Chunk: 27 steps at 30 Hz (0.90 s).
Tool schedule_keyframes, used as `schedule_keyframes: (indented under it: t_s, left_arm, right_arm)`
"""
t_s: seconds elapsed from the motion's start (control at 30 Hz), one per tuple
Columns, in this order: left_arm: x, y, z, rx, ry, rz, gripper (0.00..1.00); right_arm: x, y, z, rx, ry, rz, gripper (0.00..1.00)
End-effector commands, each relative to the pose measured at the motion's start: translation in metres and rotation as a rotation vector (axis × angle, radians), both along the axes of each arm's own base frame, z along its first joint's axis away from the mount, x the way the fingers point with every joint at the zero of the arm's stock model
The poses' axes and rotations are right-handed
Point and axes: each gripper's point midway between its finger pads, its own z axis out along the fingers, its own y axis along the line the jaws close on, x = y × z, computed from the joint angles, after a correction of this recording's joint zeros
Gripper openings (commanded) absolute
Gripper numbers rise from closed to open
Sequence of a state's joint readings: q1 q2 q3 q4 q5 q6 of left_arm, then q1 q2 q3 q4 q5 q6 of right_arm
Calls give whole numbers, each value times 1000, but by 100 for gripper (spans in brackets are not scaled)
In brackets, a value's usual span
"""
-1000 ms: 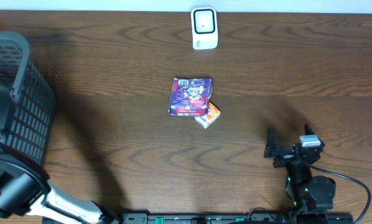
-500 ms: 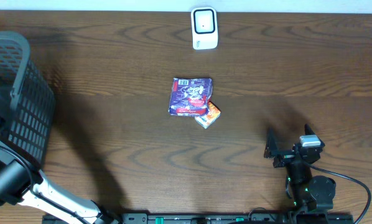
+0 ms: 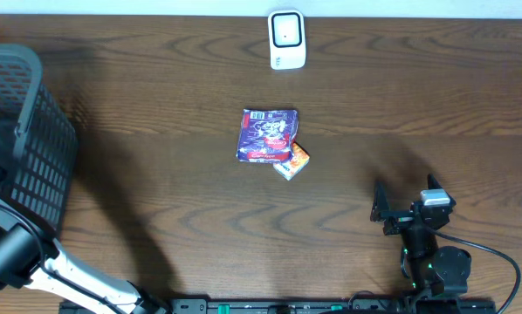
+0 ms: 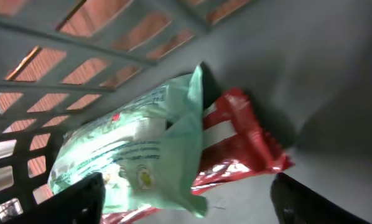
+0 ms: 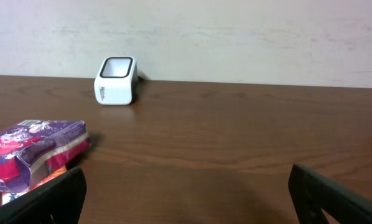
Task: Scan the item barcode
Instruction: 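Reach into the basket and grasp the mint-green wipes pack with left gripper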
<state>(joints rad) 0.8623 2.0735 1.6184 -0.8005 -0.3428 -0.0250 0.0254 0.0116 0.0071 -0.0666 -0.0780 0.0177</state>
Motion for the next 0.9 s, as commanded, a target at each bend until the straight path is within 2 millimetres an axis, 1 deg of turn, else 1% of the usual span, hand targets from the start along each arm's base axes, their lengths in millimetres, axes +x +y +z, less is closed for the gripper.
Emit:
schedule_keyframes:
  t_s: [0.0, 0.1, 0.23, 0.3, 0.4, 0.43, 0.6, 0.67, 0.77, 0.87]
  left_arm:
    - [-13, 4, -11, -15, 25, 23, 79]
    - [-14, 4, -12, -31, 6, 29, 63]
    - [-7, 0, -17, -76, -50, 20, 51]
    - [-7, -1, -17, -78, -51, 19, 35]
    - [-7, -1, -17, -79, -50, 19, 19]
    - [-7, -1, -17, -80, -49, 19, 8]
    - [-5, -9, -18, -119, -65, 12, 7]
    - [-4, -10, -13, -113, -71, 9, 7]
    - [3, -12, 8, -77, -99, -9, 7]
    - [14, -16, 43, -13, -153, -38, 7]
  right_arm:
    - [0, -1, 0, 11, 0, -6, 99]
    - [0, -1, 0, 11, 0, -6, 99]
    - [0, -1, 0, 11, 0, -6, 99]
    - [0, -1, 0, 11, 0, -6, 99]
    - [0, -1, 0, 11, 0, -6, 99]
    - [0, -1, 0, 11, 0, -6, 99]
    - [0, -1, 0, 11, 0, -6, 99]
    - [0, -1, 0, 11, 0, -6, 99]
    - [0, -1, 0, 11, 0, -6, 99]
    - [0, -1, 0, 11, 0, -6, 99]
